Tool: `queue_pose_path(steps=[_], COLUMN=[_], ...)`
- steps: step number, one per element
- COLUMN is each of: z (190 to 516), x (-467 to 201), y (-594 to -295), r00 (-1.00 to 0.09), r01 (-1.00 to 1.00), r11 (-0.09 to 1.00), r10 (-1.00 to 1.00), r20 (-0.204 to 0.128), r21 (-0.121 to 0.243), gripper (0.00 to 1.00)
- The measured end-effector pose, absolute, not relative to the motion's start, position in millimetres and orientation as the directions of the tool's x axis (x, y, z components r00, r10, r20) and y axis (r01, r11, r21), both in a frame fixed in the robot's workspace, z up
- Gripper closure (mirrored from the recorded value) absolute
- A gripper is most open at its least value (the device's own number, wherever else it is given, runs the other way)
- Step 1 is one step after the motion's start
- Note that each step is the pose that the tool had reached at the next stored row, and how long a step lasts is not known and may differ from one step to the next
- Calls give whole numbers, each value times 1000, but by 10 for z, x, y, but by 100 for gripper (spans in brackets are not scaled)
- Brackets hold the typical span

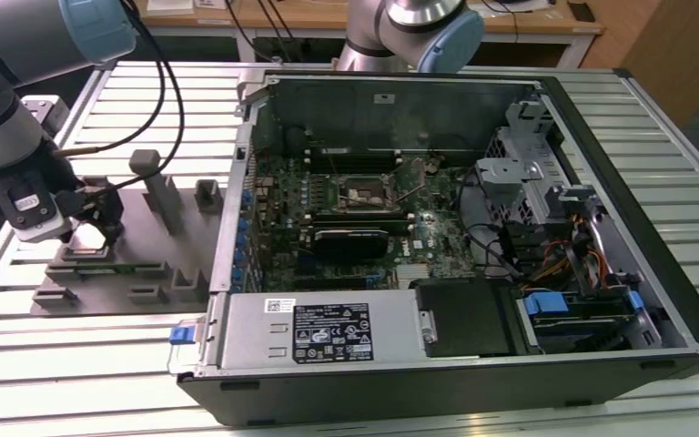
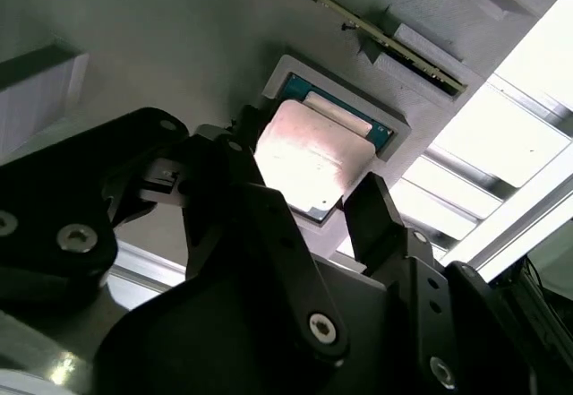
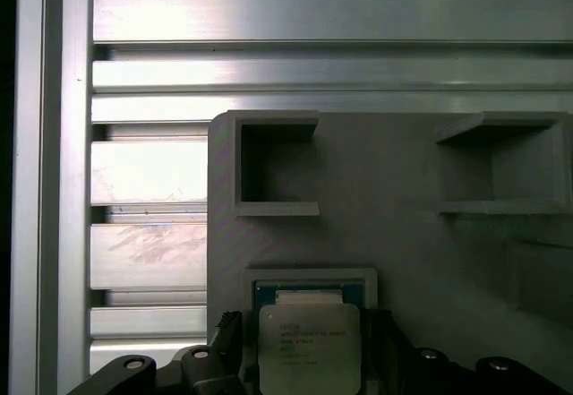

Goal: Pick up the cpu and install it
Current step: 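Pick up the cpu and move it towards the insertion slot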

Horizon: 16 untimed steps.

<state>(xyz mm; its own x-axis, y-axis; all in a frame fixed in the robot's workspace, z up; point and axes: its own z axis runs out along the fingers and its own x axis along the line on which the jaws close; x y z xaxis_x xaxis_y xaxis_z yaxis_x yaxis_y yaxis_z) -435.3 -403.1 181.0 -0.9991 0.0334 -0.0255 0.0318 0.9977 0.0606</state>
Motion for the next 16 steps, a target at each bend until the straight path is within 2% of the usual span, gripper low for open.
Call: queue_pose_path(steps=[1, 3, 16], z=[1810, 1810, 1865], x=[-4353, -4353, -4353], y=[-4031, -4031, -4031], r00=[-999, -999, -999], r01=[32, 32, 32], r11=[998, 998, 998], r10=[33, 33, 33], r20=[-26, -25, -25], r21=[61, 61, 61], gripper=[33, 45, 45])
